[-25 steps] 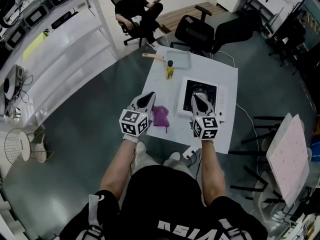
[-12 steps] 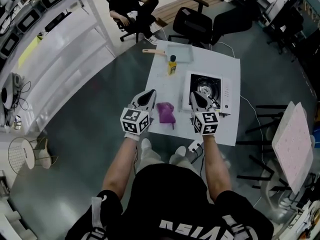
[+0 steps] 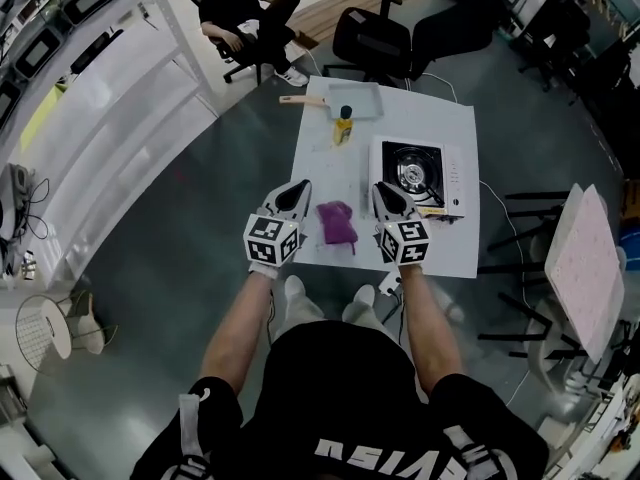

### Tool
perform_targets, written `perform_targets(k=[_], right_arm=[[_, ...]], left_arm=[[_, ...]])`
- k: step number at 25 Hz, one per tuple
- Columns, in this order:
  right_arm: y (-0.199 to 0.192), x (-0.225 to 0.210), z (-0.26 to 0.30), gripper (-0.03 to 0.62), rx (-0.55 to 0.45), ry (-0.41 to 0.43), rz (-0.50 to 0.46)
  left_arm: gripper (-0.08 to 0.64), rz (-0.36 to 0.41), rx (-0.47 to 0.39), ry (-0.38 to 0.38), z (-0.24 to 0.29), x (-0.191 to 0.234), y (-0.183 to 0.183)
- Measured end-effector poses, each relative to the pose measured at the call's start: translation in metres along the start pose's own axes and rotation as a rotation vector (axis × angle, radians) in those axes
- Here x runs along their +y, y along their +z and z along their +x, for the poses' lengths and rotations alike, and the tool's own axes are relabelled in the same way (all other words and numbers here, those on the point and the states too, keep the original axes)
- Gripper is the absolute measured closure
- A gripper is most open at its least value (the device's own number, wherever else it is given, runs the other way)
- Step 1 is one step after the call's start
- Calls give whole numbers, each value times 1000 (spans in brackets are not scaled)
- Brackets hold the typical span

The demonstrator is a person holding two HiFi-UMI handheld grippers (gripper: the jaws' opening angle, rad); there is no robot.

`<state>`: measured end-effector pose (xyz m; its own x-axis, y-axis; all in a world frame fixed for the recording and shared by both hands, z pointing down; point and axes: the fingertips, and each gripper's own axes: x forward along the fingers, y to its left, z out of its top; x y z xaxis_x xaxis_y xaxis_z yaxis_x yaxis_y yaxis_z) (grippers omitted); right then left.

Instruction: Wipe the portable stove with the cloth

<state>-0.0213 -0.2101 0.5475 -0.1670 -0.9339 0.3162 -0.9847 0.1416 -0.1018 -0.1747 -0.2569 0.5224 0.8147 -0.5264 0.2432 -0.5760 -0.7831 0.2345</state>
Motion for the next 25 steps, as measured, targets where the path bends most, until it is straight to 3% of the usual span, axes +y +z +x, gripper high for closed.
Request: perform_targets(k=[9,17,25], right_arm=[[-57,23,28,575,76,-60,65],[-114,29,49,474,174,-83,91],[-173,35,68,400,308,-73,44]], left_arm=[[555,14,50,-72,4,23,-36],[555,-4,93,-103,9,37,-76],[555,-5,122,-110,19,49,-99]])
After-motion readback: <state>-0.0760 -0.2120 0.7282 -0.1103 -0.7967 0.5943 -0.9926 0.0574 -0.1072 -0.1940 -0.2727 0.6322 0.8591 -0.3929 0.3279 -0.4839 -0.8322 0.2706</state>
